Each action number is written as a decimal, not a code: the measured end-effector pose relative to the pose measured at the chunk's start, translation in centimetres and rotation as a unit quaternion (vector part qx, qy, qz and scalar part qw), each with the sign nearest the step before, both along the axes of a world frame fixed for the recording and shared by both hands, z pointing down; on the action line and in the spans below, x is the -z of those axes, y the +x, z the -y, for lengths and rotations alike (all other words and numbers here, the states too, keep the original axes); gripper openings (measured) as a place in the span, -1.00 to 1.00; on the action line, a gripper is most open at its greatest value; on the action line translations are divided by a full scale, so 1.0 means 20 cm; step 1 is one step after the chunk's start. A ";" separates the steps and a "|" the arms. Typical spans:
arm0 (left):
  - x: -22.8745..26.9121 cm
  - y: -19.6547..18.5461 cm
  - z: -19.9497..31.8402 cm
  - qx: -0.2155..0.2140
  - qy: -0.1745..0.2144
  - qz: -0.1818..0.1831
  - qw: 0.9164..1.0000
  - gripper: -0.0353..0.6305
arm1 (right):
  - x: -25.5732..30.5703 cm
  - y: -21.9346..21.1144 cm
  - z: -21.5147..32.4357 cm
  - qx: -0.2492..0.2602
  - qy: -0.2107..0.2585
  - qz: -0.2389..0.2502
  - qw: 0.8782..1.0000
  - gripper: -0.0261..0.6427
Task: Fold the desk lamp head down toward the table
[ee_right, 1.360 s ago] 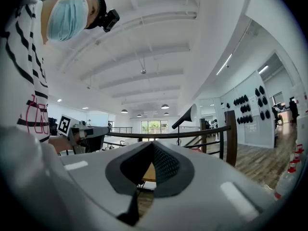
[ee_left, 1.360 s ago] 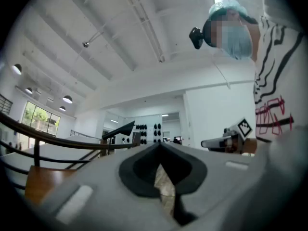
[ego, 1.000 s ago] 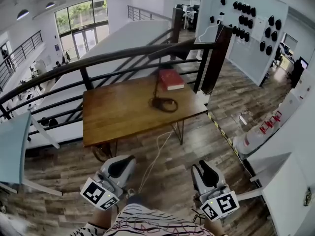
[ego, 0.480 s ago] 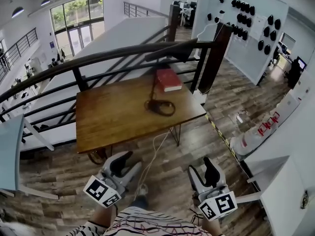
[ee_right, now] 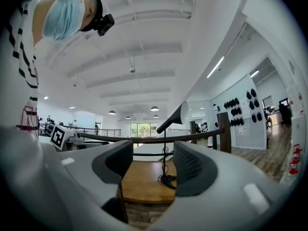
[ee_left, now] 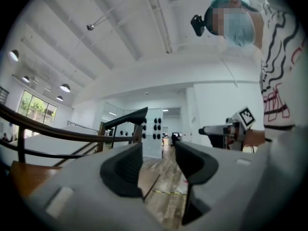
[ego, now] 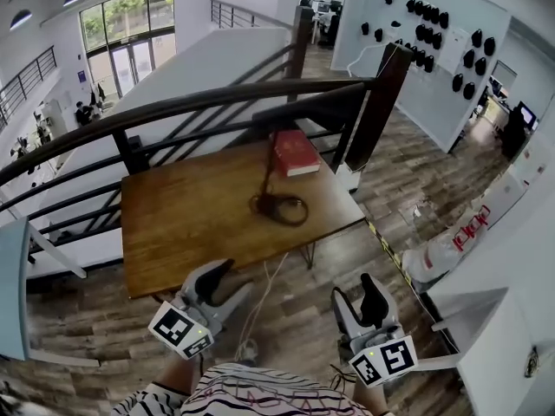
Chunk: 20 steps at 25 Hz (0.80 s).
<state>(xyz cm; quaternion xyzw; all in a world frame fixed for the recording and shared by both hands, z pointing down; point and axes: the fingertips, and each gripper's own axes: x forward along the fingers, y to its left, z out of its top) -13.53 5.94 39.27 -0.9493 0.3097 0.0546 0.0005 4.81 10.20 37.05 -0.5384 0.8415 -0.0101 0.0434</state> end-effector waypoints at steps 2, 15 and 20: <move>0.03 -0.02 0.13 -0.005 0.000 -0.001 1.000 -0.27 | 0.04 -0.01 0.13 -0.005 0.005 0.000 1.000 -0.18; 0.01 -0.10 0.74 -0.023 -0.014 -0.014 1.000 -0.27 | 0.14 -0.03 0.66 -0.053 0.021 -0.003 0.998 -0.18; -0.05 -0.04 0.93 -0.019 -0.022 -0.010 1.000 -0.27 | 0.20 0.04 0.83 -0.051 0.037 -0.026 0.998 -0.18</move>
